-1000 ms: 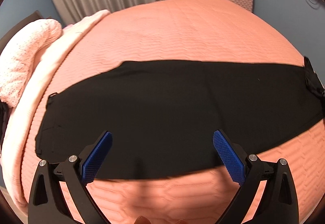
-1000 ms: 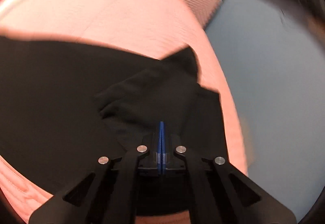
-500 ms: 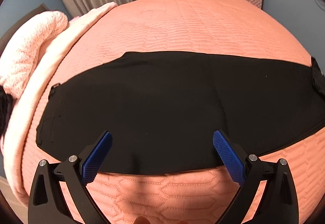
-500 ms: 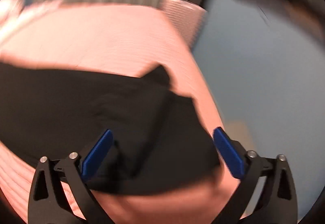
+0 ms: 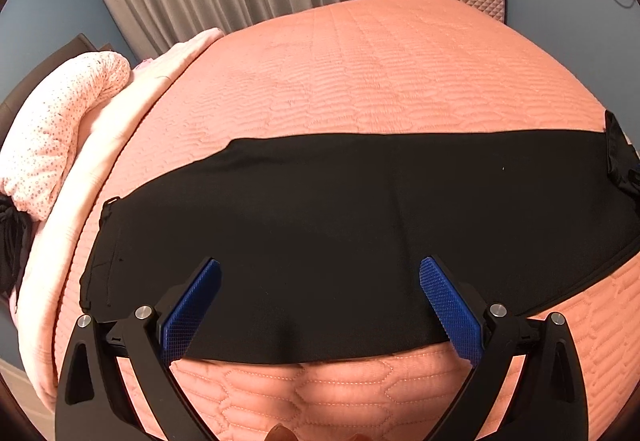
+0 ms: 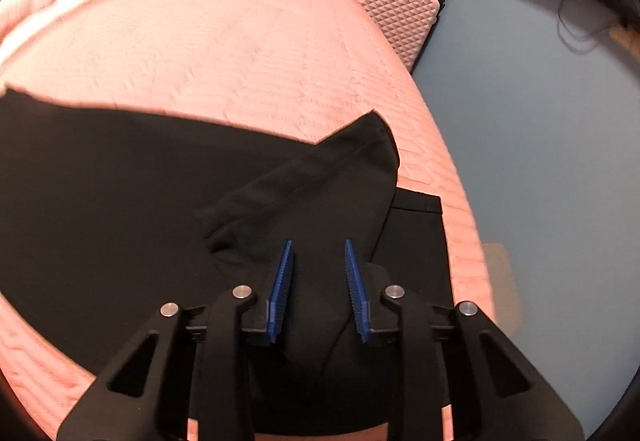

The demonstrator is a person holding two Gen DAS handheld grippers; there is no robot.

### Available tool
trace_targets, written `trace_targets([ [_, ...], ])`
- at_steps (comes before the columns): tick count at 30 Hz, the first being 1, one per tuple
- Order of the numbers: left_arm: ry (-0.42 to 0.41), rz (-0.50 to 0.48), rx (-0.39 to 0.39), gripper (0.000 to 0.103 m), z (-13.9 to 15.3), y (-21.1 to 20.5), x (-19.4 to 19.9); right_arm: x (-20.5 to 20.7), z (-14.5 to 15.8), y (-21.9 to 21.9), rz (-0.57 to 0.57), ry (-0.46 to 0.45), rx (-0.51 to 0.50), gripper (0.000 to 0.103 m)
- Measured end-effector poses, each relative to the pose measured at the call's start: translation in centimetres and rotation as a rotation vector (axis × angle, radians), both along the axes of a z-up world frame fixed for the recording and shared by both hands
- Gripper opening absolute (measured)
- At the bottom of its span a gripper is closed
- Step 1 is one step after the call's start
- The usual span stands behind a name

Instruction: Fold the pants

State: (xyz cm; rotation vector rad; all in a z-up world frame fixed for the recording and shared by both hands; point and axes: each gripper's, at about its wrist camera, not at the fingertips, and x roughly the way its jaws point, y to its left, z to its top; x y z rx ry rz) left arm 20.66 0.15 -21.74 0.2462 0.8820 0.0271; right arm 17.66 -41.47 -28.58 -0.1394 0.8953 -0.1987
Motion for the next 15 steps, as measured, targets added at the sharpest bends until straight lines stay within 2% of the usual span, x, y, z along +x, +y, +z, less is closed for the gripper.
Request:
trace_targets([
  [1, -0.002, 0.001, 0.002, 0.098, 0.1, 0.0, 0.0, -0.2, 0.4, 0.8, 0.017, -0.003, -0.034, 0.036],
  [2, -0.003, -0.001, 0.004, 0.098, 0.3, 0.1, -0.1, -0.5, 0.7, 2.1, 0.056, -0.031, -0.090, 0.065],
  [3, -0.006, 0.000, 0.003, 0.098, 0.4, 0.1, -0.1, -0.9, 1.2, 3.4, 0.084, -0.049, -0.128, 0.090],
  [4, -0.007, 0.004, 0.001, 0.098, 0.5, 0.3, -0.1, -0.7, 1.0, 4.6, 0.123, -0.057, -0.184, 0.091],
  [5, -0.007, 0.004, -0.003, 0.098, 0.5, 0.4, -0.2, 0.0, 0.1, 5.7, 0.165, -0.029, -0.243, 0.090],
  [6, -0.006, 0.007, -0.009, 0.098, 0.6, 0.5, -0.2, 0.7, -0.7, 6.1, 0.187, 0.000, -0.254, 0.072],
  [7, -0.005, 0.011, -0.011, 0.098, 0.6, 0.6, -0.2, 1.4, -1.6, 5.8, 0.186, 0.049, -0.225, 0.046],
  [8, 0.000, 0.010, -0.010, 0.098, 0.5, 0.6, -0.3, 1.6, -1.9, 4.9, 0.149, 0.058, -0.171, 0.028],
  [10, -0.002, 0.015, 0.015, 0.098, 0.4, 1.0, -0.3, 1.0, -1.1, 2.3, 0.036, 0.026, -0.096, 0.021],
  [13, -0.009, 0.026, 0.048, 0.098, 0.2, 2.0, -0.2, -3.3, 1.2, -5.8, -0.252, -0.118, 0.253, 0.021],
  [14, -0.002, 0.037, 0.049, 0.098, 0.0, 2.6, -0.1, -5.2, 0.8, -9.0, -0.360, -0.130, 0.377, 0.023],
  [15, 0.004, 0.048, 0.042, 0.098, -0.3, 3.1, 0.0, -6.7, 0.1, -11.1, -0.438, -0.124, 0.451, 0.026],
])
